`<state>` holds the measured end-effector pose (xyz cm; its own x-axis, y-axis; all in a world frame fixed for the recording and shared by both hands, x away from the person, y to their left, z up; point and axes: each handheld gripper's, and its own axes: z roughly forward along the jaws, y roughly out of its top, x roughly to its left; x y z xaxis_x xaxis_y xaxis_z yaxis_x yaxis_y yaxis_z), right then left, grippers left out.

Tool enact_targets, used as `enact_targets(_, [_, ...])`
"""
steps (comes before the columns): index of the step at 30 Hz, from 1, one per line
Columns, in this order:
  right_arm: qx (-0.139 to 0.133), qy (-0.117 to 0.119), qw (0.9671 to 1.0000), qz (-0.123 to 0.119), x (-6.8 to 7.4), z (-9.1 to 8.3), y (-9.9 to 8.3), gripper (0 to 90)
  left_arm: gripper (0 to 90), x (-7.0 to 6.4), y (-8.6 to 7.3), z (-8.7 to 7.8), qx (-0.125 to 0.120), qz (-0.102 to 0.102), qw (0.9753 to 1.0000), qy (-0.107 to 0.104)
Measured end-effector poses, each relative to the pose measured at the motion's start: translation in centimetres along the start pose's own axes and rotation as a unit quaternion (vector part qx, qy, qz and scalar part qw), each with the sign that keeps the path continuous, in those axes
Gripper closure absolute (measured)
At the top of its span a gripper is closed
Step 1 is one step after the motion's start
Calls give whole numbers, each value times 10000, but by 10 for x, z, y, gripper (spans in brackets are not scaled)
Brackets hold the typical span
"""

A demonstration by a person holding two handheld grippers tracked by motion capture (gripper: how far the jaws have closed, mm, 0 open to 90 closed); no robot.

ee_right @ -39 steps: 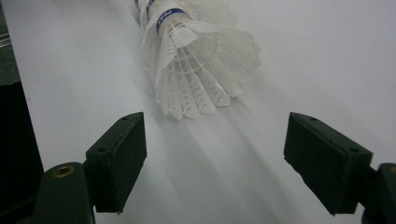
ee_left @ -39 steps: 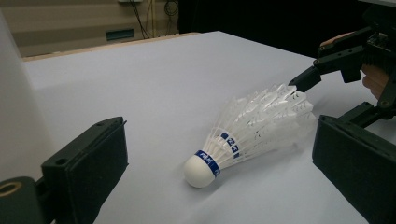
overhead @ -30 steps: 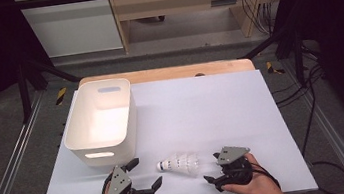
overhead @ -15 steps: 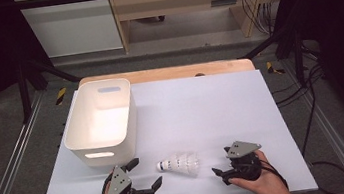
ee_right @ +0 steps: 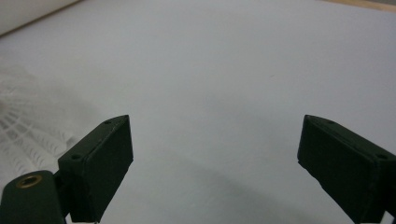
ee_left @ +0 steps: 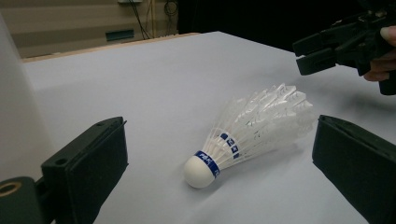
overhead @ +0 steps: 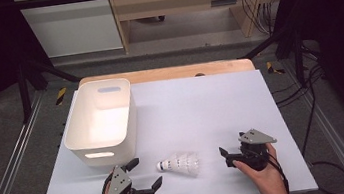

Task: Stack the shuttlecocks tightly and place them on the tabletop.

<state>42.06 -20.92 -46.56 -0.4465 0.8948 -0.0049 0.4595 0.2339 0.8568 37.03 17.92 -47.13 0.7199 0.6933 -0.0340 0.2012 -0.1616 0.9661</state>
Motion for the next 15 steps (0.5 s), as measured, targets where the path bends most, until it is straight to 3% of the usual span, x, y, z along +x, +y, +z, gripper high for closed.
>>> enact_targets(5, [-325,-126,9991,232,-2,-1,4,79,32,0,0,0,2,-2,10000,-12])
enact_targets(9, [-546,-243,9981,143,-4,2,6,72,32,0,0,-1,-11,11,10000,-12])
enact_targets(15, [-777,-156,9967,153,-3,2,7,75,32,1,2,-1,-21,19,10000,-70])
